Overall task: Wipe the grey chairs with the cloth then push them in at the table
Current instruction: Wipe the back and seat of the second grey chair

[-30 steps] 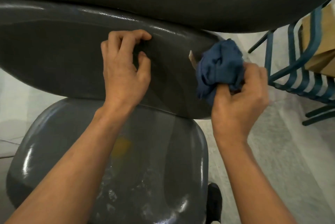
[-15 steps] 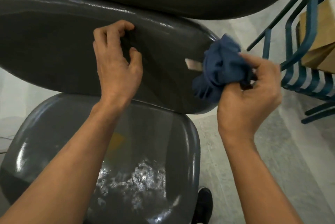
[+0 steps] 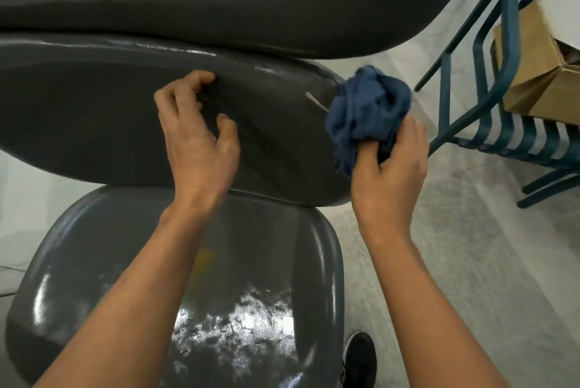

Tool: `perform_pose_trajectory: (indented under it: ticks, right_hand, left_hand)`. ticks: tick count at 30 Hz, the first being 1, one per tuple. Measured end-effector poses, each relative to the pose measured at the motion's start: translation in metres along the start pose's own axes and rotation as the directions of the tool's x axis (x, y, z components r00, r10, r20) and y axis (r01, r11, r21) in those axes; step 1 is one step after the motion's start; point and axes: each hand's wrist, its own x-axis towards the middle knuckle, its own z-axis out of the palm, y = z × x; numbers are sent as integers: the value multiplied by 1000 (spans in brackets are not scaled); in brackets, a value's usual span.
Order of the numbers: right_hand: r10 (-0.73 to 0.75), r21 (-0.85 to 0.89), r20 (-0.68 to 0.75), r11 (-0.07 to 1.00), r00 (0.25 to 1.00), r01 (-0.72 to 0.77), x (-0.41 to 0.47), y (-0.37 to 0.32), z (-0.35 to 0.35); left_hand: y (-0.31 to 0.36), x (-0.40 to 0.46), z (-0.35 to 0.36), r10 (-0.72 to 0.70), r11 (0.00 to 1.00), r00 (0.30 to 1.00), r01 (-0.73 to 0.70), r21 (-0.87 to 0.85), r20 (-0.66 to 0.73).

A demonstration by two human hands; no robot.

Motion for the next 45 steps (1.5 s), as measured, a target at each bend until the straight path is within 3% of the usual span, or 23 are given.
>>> perform_pose_trajectory:
  ticks: [3,5,8,10,13,18,20,27,34,38,41,45]
  right_hand:
    - [255,99,7,962,967,-254,-2,7,-2]
    - [283,114,12,953,959,-282,2,3,-4]
    - [93,80,14,992,996,-93,11,-22,5]
    - [-68,-25,42,997,997,69,14,-42,20]
    - [-186,-161,58,968,981,193,8,-49,31]
    - [-462,-292,134,827,877,480,-15,-16,29]
    - [-507,-283,124,806,853,521,-9,-17,34]
    - [-395,-235,-56,898,917,373,5,-52,53]
    - [-487,-289,56,828,872,481,-2,-25,43]
    - [-408,-234,70,880,910,413,-12,12,16]
    - [-295,-145,-34,947,955,287,-15,19,4]
    - [-227,-92,-224,973,948,211,12,10,-7]
  left_hand:
    - [1,2,-4,-14,1000,1000,14,12,7]
    - [3,4,-5,-20,1000,1000,19,13,11]
    - [3,5,-5,-32,999,999,32,11,10]
    - [4,6,-3,-36,999,999,36,5,-1]
    - [4,6,0,-47,999,999,47,11,-11]
    - [2,5,0,-15,1000,1000,15,21,-20]
    - [1,5,0,-16,1000,1000,17,21,-10]
    - [-6,4,-8,-21,996,999,18,93,29]
    - [-7,6,-8,-12,995,1000,9,97,27]
    - [-13,5,-9,-21,995,1000,20,99,18]
    - [-17,2,-7,-25,996,1000,24,84,3]
    - [-24,-2,-5,-25,998,1000,24,63,11]
